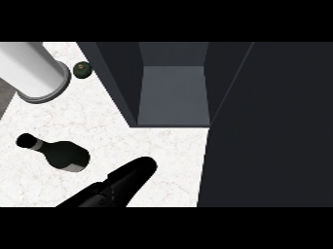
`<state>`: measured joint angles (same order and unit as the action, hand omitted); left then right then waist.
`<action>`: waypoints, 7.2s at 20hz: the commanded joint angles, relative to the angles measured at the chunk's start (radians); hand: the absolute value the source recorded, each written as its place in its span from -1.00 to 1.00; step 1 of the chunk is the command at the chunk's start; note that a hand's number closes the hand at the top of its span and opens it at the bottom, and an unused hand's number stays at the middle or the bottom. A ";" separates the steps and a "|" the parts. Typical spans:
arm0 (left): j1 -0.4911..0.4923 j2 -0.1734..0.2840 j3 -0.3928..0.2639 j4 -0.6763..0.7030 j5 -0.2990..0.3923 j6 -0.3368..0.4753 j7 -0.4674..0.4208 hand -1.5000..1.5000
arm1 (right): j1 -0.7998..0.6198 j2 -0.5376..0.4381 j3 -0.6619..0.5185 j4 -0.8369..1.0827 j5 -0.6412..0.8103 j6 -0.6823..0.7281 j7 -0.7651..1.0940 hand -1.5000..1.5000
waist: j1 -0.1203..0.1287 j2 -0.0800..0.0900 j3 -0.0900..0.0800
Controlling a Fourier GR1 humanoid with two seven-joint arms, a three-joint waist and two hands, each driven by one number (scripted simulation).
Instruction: Pick up the wine, place it into the cabinet and close the cabinet
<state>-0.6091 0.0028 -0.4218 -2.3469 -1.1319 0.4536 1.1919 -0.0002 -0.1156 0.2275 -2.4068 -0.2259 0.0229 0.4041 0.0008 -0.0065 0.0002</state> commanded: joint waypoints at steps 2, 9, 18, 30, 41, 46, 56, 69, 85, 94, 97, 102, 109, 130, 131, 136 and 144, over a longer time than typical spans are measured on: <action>0.012 -0.003 0.049 -0.132 0.043 -0.076 0.100 -1.00 | 0.022 -0.001 0.013 -0.100 0.042 -0.024 0.027 -1.00 | -0.001 0.001 0.000; 0.024 -0.003 0.112 -0.097 0.096 -0.100 0.083 -1.00 | -0.045 -0.039 -0.056 -0.096 -0.014 -0.036 0.128 -1.00 | -0.002 0.003 0.000; 0.227 -0.003 0.152 -0.058 0.226 -0.006 -0.070 -1.00 | 0.012 -0.037 -0.095 -0.073 0.018 -0.016 0.033 -1.00 | -0.009 0.007 -0.001; 0.413 0.074 0.379 0.116 0.587 0.096 -0.372 -1.00 | 0.103 -0.050 -0.180 -0.072 -0.053 0.063 -0.047 -1.00 | -0.008 0.007 -0.001; 0.679 0.001 0.367 0.317 0.733 0.262 -0.814 -1.00 | 0.146 -0.052 -0.247 -0.117 -0.147 0.134 -0.011 -1.00 | -0.008 0.005 -0.002; 0.748 0.032 0.482 0.356 0.949 0.204 -1.005 -1.00 | 0.132 -0.027 -0.213 -0.071 -0.090 0.162 -0.043 -1.00 | 0.001 0.005 -0.002; 0.791 0.008 0.543 0.544 1.094 0.143 -1.233 -1.00 | 0.206 -0.010 -0.253 -0.140 -0.145 0.204 -0.034 -1.00 | -0.006 0.004 -0.001; 0.806 0.013 0.671 0.811 1.263 0.019 -1.472 -1.00 | 0.178 0.061 -0.143 -0.122 -0.030 0.185 -0.025 -1.00 | -0.004 0.005 -0.001; 0.688 0.087 0.754 1.102 1.352 -0.131 -1.590 -1.00 | 0.231 0.012 -0.282 -0.123 -0.176 0.278 -0.053 -1.00 | -0.009 0.005 0.000; 0.525 0.060 0.771 1.418 1.360 -0.145 -1.764 -1.00 | 0.097 0.024 -0.249 -0.071 -0.111 0.201 0.011 -1.00 | -0.006 0.007 -0.001; 0.484 0.126 0.798 1.487 1.383 -0.193 -1.749 -1.00 | 0.161 0.029 -0.252 -0.137 -0.128 0.216 0.012 -1.00 | -0.010 0.006 -0.001; 0.466 0.068 0.810 1.562 1.421 -0.217 -1.837 -1.00 | 0.188 0.013 -0.285 -0.148 -0.185 0.244 0.009 -1.00 | -0.012 0.005 -0.001; 0.420 0.095 0.816 1.732 1.457 -0.399 -1.963 1.00 | 0.175 0.020 -0.280 -0.103 -0.162 0.256 -0.018 -1.00 | -0.011 0.006 -0.001; 0.422 0.149 0.625 1.756 1.327 -0.752 -2.112 1.00 | 0.219 0.011 -0.287 -0.059 -0.170 0.297 -0.084 -1.00 | -0.009 0.004 0.000; 0.428 0.128 0.615 1.686 1.333 -0.701 -2.048 1.00 | 0.202 0.047 -0.176 -0.173 -0.102 0.209 0.046 -1.00 | -0.004 0.002 0.000; 0.589 0.057 0.527 1.407 1.335 -0.674 -1.933 1.00 | 0.117 0.001 -0.294 -0.036 -0.166 0.245 -0.021 -1.00 | 0.006 0.003 0.001; 0.737 -0.001 0.415 0.957 1.354 -0.555 -1.673 1.00 | 0.149 0.022 -0.254 -0.077 -0.118 0.224 0.002 -1.00 | 0.001 0.004 0.000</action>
<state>0.0589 0.0322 0.0414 -1.2196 0.2244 -0.1517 -0.5736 0.1331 -0.0763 0.0070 -2.3898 -0.2869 0.2533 0.3565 0.0042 -0.0042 0.0011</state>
